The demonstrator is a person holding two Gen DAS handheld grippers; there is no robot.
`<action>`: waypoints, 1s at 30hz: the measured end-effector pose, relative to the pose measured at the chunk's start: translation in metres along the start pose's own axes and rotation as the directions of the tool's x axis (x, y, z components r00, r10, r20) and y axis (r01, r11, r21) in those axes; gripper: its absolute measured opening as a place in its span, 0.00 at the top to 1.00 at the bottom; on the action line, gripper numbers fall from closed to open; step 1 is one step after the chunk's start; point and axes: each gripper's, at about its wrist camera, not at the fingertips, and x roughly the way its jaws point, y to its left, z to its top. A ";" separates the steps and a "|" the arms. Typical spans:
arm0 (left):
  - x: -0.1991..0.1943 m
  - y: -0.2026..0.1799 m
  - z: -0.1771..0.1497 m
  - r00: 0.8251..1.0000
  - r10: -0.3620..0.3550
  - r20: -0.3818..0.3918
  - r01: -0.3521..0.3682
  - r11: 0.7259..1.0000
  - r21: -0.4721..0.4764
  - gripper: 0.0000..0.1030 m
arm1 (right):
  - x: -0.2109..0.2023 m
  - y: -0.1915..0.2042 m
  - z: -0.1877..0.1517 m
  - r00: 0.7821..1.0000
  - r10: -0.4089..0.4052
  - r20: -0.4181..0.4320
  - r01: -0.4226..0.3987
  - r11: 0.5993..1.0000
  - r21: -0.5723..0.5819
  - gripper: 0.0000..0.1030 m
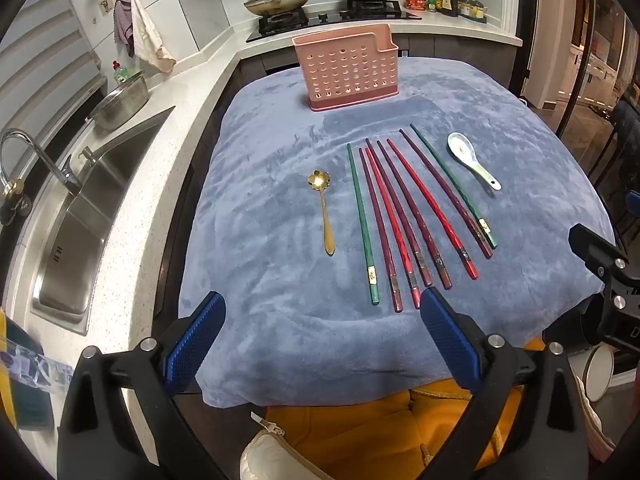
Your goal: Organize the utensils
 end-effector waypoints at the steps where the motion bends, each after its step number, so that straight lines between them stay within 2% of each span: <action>1: 0.000 0.000 0.000 1.000 -0.001 0.000 0.001 1.000 0.001 0.09 | 0.000 0.000 0.000 1.000 0.000 0.000 0.000 1.000 0.000 0.07; 30: -0.002 -0.003 0.004 1.000 0.001 -0.001 -0.001 1.000 0.004 0.10 | 0.000 -0.002 -0.001 1.000 0.003 -0.001 -0.003 1.000 0.001 0.07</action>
